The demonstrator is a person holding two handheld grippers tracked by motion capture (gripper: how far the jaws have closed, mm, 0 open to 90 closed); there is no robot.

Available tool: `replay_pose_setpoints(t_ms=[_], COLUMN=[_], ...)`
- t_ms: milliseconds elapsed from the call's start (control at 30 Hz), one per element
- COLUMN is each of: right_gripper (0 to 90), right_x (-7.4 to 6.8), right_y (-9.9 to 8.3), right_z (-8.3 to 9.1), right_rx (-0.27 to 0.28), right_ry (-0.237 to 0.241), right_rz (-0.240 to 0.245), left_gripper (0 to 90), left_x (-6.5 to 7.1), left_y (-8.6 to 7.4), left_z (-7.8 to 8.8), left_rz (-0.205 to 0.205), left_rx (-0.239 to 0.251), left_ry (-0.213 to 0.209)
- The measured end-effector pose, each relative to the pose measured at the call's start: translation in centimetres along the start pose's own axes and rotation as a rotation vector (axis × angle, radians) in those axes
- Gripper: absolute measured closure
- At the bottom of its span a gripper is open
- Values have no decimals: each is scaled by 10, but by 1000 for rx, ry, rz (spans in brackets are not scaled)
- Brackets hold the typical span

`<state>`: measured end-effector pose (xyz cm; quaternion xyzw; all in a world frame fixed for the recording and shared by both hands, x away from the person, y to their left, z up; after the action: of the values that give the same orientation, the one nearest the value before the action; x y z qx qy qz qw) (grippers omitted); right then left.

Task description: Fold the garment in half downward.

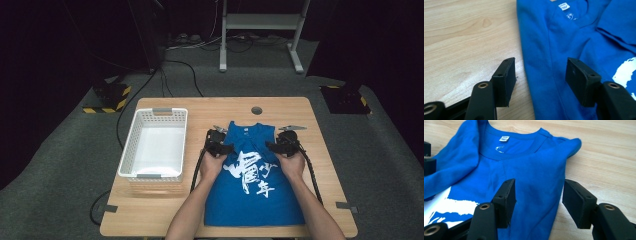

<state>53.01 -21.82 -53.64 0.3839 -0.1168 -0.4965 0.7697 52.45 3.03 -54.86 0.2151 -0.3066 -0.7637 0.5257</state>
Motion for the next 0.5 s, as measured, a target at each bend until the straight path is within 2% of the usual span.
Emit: replay_pose_setpoints(t_ms=[267,300,400,500], right_gripper=[464,500,654,800], right_x=[5,5,6,12], right_y=[-5,-5,-6,-7], right_z=[-10,-10,-8,-5], right_rx=[-37,-40,-56,-60], right_ry=[-12,-13,-25,10], right_rz=[-10,-4,58,48], left_gripper=[424,435,507,625], left_x=[4,6,7,10], left_y=[0,0,0,0], left_z=[-3,-3,-3,-2], left_rz=[-54,-75,-82,-102], left_rx=[-5,5,11,6], left_ry=[24,28,13,-12])
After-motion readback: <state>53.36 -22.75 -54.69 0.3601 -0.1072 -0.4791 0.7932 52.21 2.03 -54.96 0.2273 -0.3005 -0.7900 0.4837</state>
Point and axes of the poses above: each handheld gripper's, and its own axes: z roughly backward along the jaws, y roughly out of its top, x roughly to its right, the point moved 3 cm from there along -z, roughly forward along the jaws, and after that the axes turned 8 degrees about y, right-handed, at the moved point
